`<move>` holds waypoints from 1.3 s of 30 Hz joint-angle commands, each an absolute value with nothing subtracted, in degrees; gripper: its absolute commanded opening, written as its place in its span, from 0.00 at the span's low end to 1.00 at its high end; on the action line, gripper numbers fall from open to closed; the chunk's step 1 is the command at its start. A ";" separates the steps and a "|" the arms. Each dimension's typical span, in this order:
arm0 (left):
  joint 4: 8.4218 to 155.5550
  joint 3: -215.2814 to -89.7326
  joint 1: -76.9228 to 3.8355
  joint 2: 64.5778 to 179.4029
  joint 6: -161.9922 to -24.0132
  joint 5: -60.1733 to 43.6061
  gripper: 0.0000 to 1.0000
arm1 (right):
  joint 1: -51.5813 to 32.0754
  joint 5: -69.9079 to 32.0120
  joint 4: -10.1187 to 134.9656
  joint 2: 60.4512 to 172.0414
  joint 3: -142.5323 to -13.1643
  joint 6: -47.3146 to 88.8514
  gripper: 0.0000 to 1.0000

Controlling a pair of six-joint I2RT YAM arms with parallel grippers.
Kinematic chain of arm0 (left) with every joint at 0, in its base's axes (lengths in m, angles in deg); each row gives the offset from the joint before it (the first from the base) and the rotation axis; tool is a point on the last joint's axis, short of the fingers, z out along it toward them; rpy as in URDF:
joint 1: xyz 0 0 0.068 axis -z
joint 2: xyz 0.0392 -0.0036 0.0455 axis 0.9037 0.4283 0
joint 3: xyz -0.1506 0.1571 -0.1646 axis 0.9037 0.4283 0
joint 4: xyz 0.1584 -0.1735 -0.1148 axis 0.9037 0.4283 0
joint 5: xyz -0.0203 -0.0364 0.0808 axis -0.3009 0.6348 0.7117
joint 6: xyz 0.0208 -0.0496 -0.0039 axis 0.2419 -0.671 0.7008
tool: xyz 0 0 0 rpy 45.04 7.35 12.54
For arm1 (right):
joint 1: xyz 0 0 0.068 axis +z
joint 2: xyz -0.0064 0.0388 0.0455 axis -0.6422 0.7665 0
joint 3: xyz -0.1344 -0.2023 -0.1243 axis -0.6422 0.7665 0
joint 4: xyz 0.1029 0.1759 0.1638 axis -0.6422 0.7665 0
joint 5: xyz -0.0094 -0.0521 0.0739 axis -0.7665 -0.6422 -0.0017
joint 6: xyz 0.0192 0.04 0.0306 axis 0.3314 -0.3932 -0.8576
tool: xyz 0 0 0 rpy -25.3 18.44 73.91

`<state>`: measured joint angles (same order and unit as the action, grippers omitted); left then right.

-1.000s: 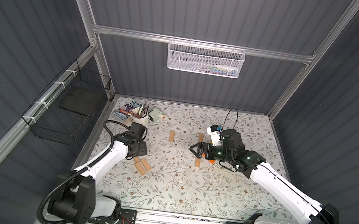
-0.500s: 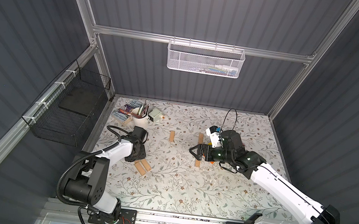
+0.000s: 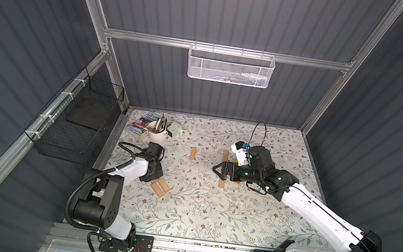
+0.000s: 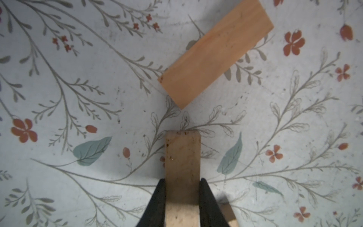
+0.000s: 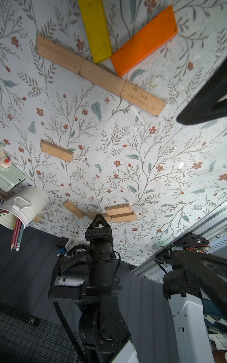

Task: Assemble the letter k with building blocks
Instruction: Pick up the building block from the center of the board, then assemble the building block at the center of the board.

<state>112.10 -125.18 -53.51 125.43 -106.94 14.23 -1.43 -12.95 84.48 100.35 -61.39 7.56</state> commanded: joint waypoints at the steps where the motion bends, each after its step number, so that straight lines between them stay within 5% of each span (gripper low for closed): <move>1: 111.64 -124.05 -54.01 126.45 -107.05 13.31 0.24 | -0.99 -12.93 85.08 100.46 -63.14 7.84 0.99; 9: 111.40 -123.86 -54.01 126.91 -106.76 12.68 0.38 | -0.73 -12.98 85.09 100.58 -63.39 7.60 0.99; 23: 114.11 -126.10 -53.92 121.82 -105.25 10.10 0.09 | -0.32 -13.37 85.18 100.41 -63.60 7.40 0.99; 39: 116.05 -141.46 -35.88 130.48 -104.11 10.56 0.09 | 0.47 -13.43 85.15 101.01 -64.28 6.61 0.99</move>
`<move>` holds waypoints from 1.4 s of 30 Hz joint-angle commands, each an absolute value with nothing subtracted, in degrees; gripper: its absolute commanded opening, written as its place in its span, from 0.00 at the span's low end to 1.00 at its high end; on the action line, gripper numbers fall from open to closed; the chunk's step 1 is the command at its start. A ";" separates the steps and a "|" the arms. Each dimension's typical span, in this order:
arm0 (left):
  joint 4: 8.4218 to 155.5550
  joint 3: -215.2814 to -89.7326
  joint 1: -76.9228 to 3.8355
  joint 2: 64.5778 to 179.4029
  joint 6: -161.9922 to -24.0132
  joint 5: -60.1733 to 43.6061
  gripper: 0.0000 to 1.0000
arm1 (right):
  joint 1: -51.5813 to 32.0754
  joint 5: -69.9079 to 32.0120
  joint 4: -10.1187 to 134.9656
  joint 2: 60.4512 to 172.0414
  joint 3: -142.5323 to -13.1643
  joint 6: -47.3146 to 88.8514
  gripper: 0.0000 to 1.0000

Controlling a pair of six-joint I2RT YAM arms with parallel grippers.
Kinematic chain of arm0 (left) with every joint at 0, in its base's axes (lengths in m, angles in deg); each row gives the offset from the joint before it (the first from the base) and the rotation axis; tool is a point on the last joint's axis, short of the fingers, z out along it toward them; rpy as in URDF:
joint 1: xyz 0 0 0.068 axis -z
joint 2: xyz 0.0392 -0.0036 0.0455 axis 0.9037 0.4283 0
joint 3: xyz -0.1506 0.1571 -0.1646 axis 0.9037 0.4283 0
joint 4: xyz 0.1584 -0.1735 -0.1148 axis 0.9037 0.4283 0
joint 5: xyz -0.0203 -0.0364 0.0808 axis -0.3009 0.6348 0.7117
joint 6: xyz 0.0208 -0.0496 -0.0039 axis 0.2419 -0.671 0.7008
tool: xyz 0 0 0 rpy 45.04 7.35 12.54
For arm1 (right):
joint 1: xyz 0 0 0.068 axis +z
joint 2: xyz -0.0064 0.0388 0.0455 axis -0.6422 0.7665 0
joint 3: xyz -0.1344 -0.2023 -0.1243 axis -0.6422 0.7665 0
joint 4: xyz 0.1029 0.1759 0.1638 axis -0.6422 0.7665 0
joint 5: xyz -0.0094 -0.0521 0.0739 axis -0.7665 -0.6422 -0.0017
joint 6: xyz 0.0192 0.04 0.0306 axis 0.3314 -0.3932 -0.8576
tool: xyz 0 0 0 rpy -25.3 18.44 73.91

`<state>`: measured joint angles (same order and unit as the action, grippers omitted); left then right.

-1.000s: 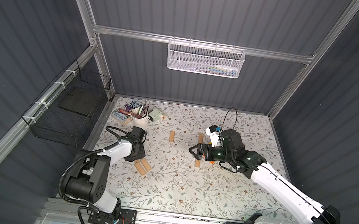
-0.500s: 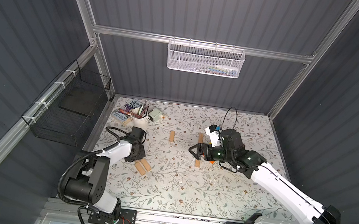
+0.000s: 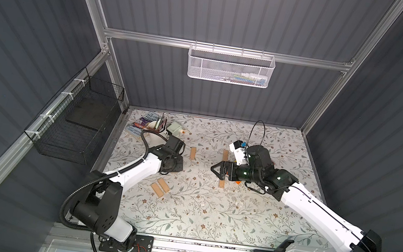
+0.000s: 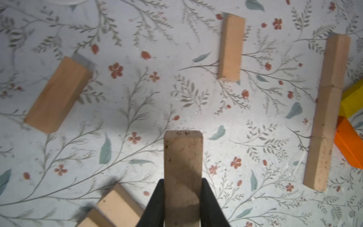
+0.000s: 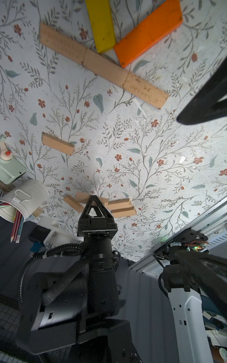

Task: Assemble the letter k with building blocks
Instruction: Assemble the building block at the center of the board.

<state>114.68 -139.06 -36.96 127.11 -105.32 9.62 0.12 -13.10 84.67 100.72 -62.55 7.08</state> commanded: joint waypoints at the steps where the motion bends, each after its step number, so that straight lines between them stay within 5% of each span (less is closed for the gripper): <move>1: 116.30 -142.84 -34.87 132.17 -103.73 10.71 0.10 | 0.60 -13.61 85.20 100.89 -64.29 6.61 0.99; 16: 115.25 -152.11 -33.00 146.44 -101.44 9.09 0.17 | 0.83 -14.64 85.34 100.03 -63.80 6.70 0.99; 42: 116.33 -156.10 -33.17 149.93 -101.04 11.87 0.38 | 0.90 -14.88 87.61 100.41 -63.82 7.06 0.99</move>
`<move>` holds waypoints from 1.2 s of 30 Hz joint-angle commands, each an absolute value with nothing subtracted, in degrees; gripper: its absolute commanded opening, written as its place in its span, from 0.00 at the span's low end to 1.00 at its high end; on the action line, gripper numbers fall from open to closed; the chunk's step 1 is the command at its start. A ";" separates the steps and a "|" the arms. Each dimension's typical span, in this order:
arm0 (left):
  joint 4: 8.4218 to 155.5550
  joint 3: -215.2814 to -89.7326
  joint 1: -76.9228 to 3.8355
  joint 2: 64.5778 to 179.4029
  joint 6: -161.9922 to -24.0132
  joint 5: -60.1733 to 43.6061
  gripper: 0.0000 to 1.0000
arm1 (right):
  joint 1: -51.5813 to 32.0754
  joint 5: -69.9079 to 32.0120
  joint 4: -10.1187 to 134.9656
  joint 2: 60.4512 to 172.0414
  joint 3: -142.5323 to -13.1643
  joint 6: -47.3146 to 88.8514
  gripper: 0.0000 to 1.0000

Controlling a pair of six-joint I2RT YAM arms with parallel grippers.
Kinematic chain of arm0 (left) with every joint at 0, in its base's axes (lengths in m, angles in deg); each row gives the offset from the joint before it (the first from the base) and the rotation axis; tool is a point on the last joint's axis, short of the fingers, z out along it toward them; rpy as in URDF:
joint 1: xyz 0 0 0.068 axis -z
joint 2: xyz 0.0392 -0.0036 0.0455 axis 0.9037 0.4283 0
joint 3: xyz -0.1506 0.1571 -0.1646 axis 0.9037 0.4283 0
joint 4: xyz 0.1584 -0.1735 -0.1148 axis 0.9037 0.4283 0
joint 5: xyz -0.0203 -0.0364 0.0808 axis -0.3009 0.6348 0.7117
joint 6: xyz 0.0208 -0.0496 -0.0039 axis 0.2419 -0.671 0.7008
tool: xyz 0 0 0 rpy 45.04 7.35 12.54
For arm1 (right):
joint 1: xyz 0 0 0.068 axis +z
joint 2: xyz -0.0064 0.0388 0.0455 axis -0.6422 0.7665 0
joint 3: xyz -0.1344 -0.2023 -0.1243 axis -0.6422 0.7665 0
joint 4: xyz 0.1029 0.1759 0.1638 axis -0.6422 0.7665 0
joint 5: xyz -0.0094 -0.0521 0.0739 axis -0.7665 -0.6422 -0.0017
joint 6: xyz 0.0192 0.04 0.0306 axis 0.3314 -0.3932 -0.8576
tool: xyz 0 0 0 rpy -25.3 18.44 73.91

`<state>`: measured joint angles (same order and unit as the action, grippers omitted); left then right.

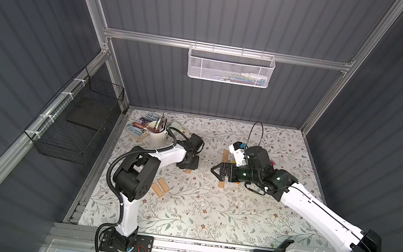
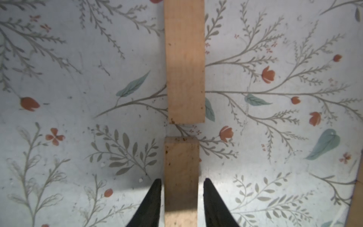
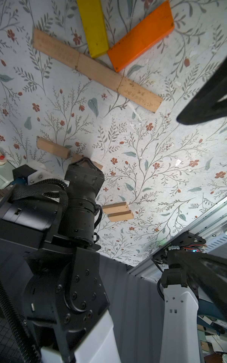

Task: Assemble the letter k with building blocks
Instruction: Assemble the building block at the center of the board.

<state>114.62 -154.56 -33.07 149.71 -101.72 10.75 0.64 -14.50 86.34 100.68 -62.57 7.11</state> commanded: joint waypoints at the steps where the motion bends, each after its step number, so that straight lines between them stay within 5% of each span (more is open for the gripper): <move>1: 116.40 -156.13 -33.18 149.96 -100.97 11.90 0.38 | 0.88 -14.79 87.63 100.33 -63.72 7.12 0.99; 12: 115.78 -157.20 -33.09 151.98 -101.00 11.33 0.28 | 0.93 -15.37 87.95 100.12 -63.81 7.24 0.99; 36: 116.50 -158.94 -33.88 153.86 -102.84 12.32 0.29 | 0.92 -15.80 88.35 100.40 -64.02 7.68 0.99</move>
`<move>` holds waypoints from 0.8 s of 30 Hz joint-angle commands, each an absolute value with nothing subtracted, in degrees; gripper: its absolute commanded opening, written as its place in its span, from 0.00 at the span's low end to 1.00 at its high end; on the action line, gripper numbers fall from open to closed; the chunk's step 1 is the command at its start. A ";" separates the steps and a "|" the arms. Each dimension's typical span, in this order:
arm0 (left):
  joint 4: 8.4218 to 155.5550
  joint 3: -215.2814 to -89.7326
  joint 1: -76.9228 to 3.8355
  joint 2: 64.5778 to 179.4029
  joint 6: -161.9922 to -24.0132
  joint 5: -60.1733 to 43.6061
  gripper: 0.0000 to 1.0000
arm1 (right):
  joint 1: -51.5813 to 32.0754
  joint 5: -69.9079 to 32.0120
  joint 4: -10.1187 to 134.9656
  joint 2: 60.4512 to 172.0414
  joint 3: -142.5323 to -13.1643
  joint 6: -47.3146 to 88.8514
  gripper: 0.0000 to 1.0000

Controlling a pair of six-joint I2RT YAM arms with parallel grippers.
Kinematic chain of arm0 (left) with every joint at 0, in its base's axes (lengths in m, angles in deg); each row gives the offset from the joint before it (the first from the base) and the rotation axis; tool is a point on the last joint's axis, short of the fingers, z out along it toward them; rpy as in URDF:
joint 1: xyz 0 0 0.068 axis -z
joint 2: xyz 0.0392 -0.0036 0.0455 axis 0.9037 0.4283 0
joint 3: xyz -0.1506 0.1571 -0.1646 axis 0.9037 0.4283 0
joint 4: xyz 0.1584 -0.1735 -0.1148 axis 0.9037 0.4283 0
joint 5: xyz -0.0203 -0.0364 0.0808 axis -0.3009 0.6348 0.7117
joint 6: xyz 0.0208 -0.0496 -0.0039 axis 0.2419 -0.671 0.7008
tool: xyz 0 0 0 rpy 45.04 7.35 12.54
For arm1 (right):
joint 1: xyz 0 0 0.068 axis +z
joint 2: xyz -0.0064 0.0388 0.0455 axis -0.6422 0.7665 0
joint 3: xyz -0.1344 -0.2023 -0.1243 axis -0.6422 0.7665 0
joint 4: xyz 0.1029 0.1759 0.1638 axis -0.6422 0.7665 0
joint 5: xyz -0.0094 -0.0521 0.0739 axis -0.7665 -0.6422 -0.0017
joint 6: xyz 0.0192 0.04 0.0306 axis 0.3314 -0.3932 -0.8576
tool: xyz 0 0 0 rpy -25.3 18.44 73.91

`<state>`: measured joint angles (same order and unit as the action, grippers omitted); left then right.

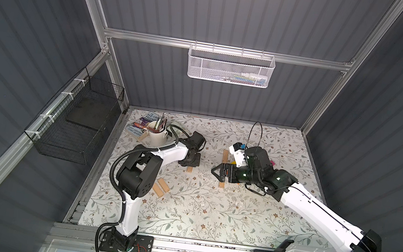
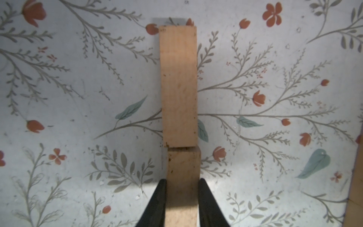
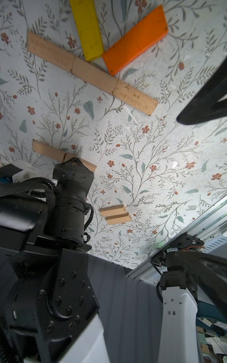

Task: Assemble the letter k with building blocks
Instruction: Assemble the building block at the center of the board.

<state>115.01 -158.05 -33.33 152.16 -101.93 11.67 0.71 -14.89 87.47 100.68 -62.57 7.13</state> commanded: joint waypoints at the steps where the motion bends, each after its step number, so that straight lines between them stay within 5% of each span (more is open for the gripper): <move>1: 116.40 -158.94 -33.93 153.79 -102.93 12.20 0.29 | 0.93 -15.75 88.34 100.42 -64.01 7.71 0.99; 24: 115.05 -159.56 -34.67 154.09 -102.71 10.23 0.34 | 0.95 -15.32 88.79 102.16 -65.13 7.77 0.99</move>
<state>114.94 -158.12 -34.36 153.12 -102.57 11.34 0.71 -14.89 88.35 101.71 -63.79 7.19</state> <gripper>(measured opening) 0.334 0.991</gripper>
